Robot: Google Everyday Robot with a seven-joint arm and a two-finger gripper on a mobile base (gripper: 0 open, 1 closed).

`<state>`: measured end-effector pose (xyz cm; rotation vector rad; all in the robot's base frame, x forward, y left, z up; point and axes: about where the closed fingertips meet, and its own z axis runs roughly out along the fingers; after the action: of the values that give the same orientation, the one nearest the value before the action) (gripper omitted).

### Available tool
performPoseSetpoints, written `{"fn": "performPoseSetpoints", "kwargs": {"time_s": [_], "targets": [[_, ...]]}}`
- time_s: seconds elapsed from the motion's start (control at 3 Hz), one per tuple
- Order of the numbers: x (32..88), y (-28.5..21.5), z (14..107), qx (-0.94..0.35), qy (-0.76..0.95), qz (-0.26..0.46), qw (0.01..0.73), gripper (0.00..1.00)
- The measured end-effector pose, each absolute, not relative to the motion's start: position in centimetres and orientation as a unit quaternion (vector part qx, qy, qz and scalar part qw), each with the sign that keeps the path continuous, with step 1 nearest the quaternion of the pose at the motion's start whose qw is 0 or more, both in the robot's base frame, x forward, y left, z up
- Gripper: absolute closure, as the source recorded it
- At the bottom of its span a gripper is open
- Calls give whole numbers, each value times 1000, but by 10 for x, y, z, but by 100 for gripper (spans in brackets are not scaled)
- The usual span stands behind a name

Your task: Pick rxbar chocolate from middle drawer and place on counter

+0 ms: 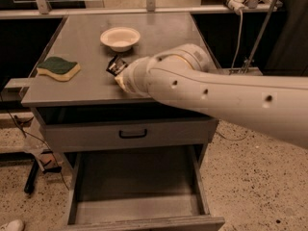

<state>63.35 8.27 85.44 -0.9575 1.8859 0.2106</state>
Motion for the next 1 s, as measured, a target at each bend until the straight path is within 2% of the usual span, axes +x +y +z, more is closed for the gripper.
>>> {"fn": "performPoseSetpoints", "kwargs": {"time_s": [0.33, 1.0], "targets": [[650, 109, 830, -404, 784, 92, 462, 100], [650, 109, 835, -404, 784, 92, 462, 57]]}}
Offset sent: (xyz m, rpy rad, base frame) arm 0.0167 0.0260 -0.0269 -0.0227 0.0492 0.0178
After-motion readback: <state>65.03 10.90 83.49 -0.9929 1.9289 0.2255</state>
